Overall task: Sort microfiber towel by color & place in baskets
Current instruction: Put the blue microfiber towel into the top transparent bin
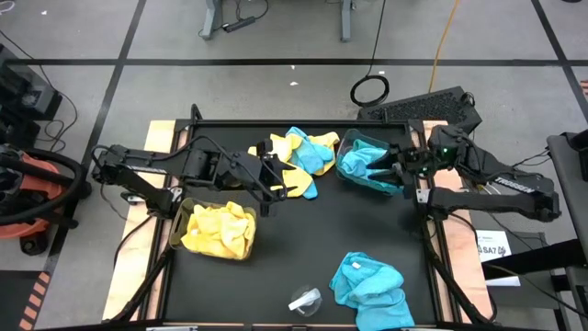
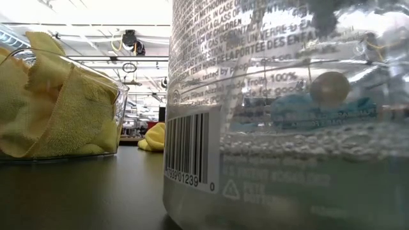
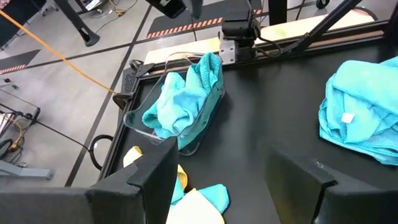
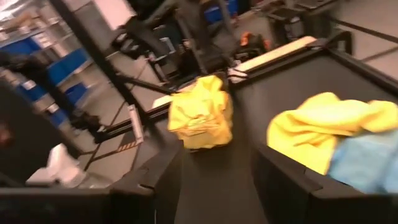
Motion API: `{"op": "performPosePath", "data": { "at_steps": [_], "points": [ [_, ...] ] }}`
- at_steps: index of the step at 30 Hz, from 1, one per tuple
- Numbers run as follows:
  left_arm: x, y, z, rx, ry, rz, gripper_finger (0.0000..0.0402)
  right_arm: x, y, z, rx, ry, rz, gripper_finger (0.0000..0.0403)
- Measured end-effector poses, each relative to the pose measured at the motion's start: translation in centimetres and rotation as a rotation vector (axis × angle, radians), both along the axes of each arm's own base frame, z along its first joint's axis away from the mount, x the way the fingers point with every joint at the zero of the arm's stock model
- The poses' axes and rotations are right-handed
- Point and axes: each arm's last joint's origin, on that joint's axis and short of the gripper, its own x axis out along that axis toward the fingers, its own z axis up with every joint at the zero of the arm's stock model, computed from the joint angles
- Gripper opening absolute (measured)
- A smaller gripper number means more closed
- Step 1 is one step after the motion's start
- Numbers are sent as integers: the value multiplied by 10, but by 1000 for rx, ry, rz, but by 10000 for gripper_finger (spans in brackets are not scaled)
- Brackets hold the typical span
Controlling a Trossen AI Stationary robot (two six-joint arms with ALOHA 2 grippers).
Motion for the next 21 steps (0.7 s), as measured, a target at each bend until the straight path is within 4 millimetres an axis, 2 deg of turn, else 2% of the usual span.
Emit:
{"op": "performPosePath", "data": {
  "at_steps": [11, 21],
  "points": [
    [0, 7, -1, 5, 11, 17, 226, 32, 32, -16, 106, 141, 226, 176],
    [0, 7, -1, -3, 17, 8, 226, 61, 81, -45, 182, 375, 429, 176]
  ]
}}
